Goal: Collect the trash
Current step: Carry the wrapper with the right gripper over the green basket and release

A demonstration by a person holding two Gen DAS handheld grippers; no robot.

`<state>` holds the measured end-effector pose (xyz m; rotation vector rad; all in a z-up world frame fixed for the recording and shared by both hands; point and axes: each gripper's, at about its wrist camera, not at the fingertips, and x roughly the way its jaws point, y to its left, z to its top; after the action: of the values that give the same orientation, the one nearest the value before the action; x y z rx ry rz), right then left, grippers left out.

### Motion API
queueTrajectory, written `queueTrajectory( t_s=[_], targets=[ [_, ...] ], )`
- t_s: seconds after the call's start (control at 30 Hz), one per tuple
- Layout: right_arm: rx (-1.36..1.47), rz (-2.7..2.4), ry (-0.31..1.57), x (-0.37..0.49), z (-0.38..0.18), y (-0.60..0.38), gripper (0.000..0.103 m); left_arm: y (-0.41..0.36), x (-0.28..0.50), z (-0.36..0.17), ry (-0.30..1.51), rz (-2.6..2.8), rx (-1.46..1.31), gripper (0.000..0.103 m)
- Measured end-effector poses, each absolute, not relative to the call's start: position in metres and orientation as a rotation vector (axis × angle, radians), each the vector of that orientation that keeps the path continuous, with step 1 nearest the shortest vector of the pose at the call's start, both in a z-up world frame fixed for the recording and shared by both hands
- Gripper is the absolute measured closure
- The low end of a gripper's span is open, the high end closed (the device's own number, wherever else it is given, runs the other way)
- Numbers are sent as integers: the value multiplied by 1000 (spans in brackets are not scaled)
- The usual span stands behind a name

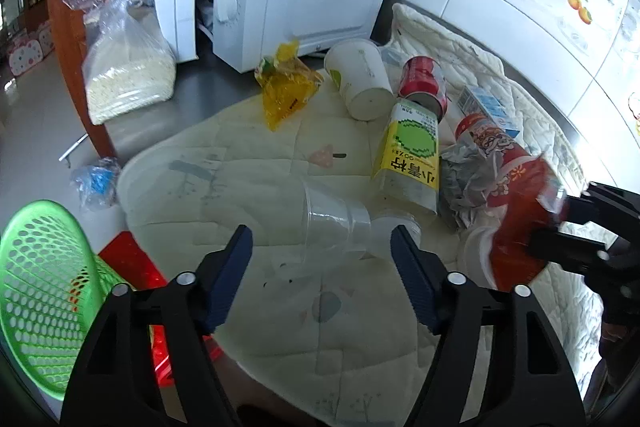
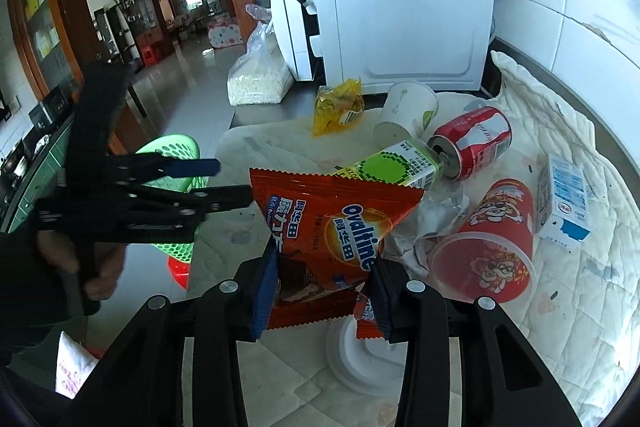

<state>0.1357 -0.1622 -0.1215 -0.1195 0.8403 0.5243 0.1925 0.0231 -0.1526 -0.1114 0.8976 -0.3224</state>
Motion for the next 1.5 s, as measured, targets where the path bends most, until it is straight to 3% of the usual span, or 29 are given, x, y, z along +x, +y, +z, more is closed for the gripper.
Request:
queueTrajectory(
  t_s=[0.57, 0.63, 0.8, 0.9, 1.5],
  targets=[
    [-102, 493, 847, 131, -123, -177, 63, 8, 217, -174, 981, -251, -126, 40],
    [-99, 496, 845, 131, -123, -177, 63, 10, 218, -176, 986, -252, -128, 45],
    [-96, 504, 838, 128, -120, -173, 63, 17, 210, -173, 976, -287, -170, 80],
    [-100, 512, 830, 126, -117, -170, 63, 23, 203, -169, 964, -287, -183, 86],
    [-125, 531, 814, 121, -111, -152, 64, 44, 175, -157, 895, -287, -225, 92]
  ],
)
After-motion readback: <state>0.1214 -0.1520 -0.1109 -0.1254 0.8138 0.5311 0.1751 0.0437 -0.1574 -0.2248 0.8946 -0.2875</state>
